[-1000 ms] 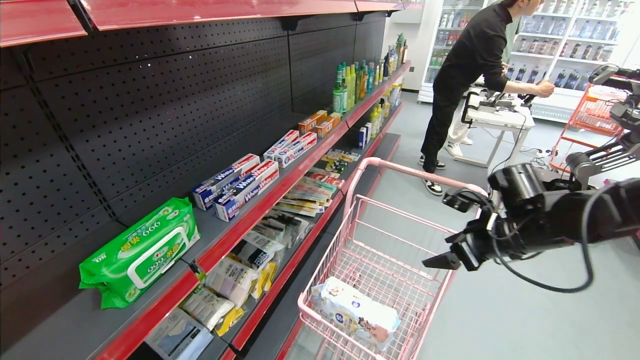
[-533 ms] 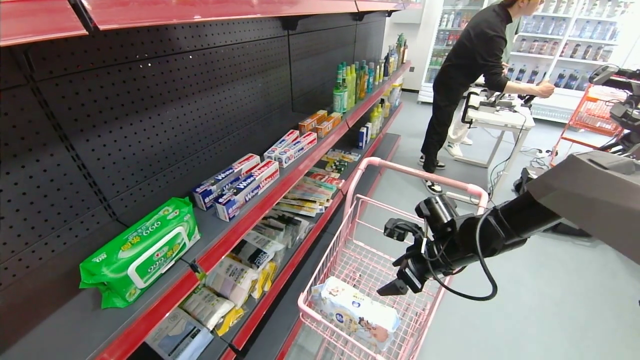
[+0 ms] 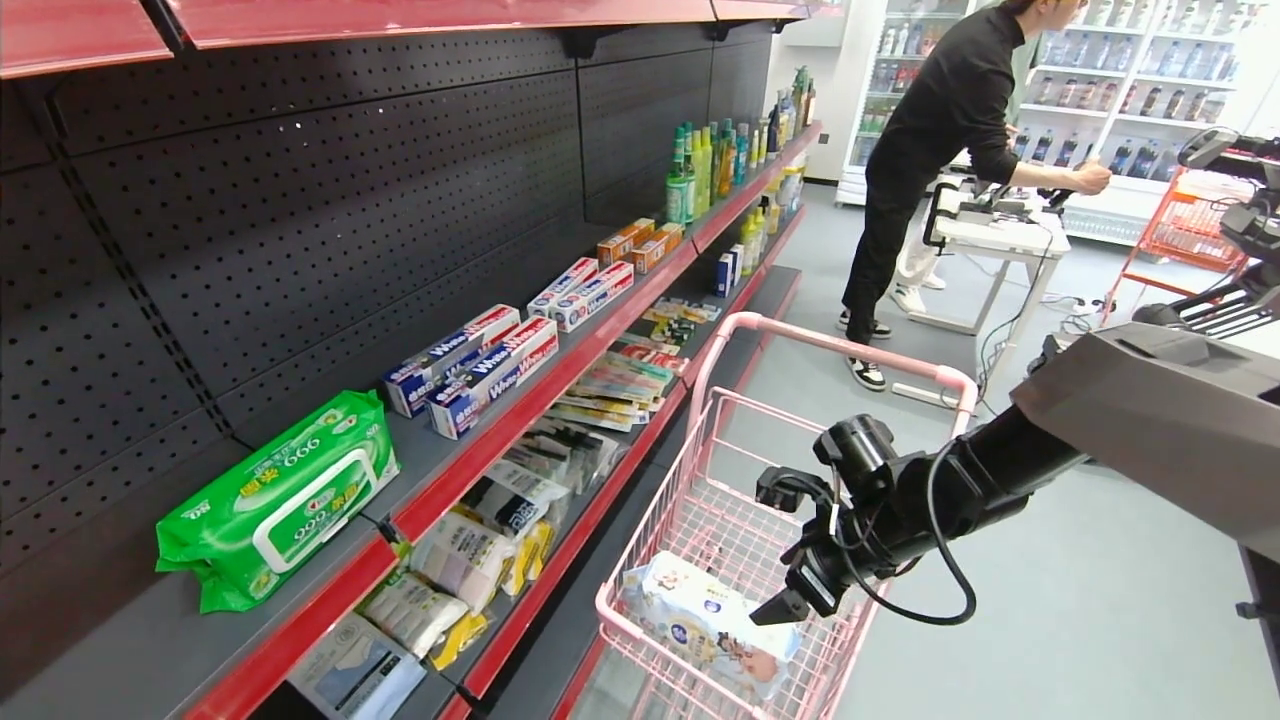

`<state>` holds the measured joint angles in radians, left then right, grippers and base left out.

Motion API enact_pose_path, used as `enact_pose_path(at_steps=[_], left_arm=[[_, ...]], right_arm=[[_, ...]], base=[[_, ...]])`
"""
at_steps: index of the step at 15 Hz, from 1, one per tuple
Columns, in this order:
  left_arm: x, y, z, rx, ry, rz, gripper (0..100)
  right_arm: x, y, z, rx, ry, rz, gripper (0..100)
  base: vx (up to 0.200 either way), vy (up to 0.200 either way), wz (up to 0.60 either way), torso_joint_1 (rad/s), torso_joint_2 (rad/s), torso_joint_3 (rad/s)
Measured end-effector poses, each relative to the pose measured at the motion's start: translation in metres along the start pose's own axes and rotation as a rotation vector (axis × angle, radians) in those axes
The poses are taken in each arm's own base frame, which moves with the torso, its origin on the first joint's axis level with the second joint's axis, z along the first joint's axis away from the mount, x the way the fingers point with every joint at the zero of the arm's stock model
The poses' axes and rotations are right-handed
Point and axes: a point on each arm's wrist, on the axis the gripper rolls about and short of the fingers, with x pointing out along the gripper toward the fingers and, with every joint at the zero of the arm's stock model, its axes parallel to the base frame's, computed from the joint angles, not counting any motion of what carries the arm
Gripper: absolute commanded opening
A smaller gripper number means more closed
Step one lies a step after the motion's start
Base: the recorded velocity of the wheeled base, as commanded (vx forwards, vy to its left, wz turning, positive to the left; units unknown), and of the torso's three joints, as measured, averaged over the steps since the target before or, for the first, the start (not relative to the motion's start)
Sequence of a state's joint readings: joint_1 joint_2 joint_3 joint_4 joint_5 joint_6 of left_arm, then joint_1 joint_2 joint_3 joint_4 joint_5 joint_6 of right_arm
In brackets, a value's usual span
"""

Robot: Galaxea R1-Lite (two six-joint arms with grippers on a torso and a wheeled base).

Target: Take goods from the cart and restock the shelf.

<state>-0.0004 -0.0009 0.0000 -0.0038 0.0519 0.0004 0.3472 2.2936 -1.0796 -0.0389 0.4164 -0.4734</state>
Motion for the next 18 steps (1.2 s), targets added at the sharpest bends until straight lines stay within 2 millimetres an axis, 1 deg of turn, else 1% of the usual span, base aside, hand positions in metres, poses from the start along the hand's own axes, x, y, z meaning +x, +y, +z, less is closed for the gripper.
enact_pose_path(at_steps=[7, 10, 12, 18], left_arm=[[0.0000, 0.0000, 0.0000, 0.000, 0.000, 0.000, 100], [0.0000, 0.0000, 0.0000, 0.000, 0.000, 0.000, 100], [0.0000, 0.0000, 0.0000, 0.000, 0.000, 0.000, 100], [0.0000, 0.0000, 0.0000, 0.000, 0.000, 0.000, 100]], right_arm=[[0.0034, -0.0014, 0.0022, -0.027, -0.005, -0.024, 100], [0.0054, 0.0016, 0.0030, -0.094, 0.009, -0.044, 100], [0.0073, 0.0053, 0.0039, -0.106, 0.012, -0.037, 100], [0.0054, 0.0061, 0.0037, -0.121, 0.007, -0.041, 100]], base=[[0.000, 0.000, 0.00, -0.101, 0.22, 0.115], [0.000, 0.000, 0.00, -0.142, 0.30, 0.163], [0.000, 0.000, 0.00, -0.159, 0.34, 0.183], [0.000, 0.000, 0.00, -0.155, 0.34, 0.179]])
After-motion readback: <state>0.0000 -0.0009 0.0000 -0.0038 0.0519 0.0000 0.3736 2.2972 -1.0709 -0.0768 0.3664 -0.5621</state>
